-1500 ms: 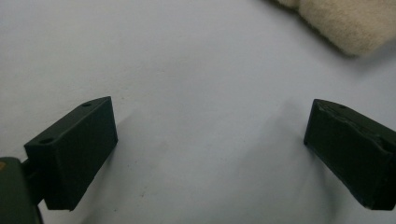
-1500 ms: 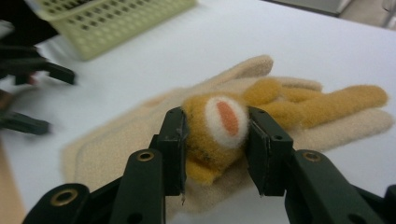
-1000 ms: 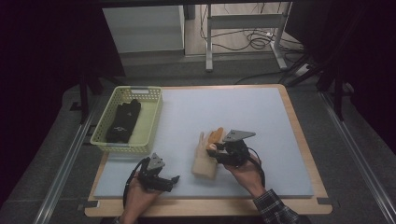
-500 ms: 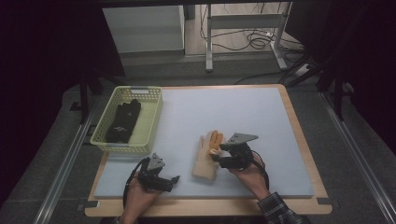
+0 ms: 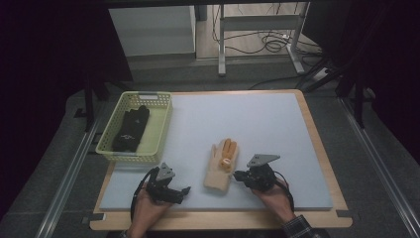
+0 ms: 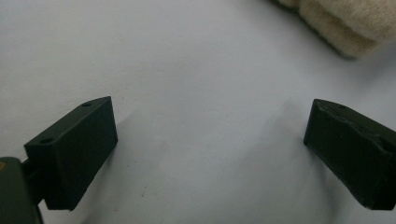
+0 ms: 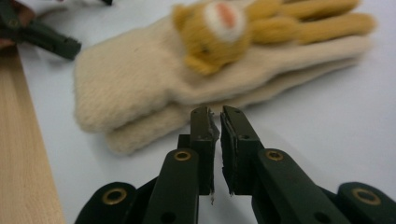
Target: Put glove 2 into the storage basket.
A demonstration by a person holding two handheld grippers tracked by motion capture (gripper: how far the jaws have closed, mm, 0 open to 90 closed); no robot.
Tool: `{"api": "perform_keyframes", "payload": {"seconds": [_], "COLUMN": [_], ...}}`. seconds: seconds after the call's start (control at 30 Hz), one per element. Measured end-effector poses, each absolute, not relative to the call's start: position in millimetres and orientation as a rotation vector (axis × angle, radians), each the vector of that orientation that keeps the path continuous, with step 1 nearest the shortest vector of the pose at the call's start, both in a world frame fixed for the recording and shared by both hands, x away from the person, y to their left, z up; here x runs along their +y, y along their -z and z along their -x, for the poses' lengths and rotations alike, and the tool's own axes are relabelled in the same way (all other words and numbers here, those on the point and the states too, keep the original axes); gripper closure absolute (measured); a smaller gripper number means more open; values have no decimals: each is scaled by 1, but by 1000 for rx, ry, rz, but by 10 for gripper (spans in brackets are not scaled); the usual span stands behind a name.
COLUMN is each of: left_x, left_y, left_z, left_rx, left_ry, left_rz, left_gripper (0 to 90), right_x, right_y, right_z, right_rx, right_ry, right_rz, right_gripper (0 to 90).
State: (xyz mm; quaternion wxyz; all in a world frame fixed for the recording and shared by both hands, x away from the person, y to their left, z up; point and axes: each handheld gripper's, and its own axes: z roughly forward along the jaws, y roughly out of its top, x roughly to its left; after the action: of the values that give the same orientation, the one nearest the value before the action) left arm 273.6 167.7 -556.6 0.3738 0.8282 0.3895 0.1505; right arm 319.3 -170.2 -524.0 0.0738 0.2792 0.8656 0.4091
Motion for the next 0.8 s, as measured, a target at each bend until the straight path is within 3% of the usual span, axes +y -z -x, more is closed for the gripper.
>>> {"api": "perform_keyframes", "payload": {"seconds": [0.8], "left_x": [167], "left_y": [557], "left_z": [-273], "left_rx": [1004], "left_ry": [-389], "left_rz": [-2120], "left_gripper": [26], "right_x": [-100], "right_y": [538], "right_z": [-326], "right_rx": [2613], "right_ry": [-1189], "right_rz": [-744], "right_gripper": [846]}}
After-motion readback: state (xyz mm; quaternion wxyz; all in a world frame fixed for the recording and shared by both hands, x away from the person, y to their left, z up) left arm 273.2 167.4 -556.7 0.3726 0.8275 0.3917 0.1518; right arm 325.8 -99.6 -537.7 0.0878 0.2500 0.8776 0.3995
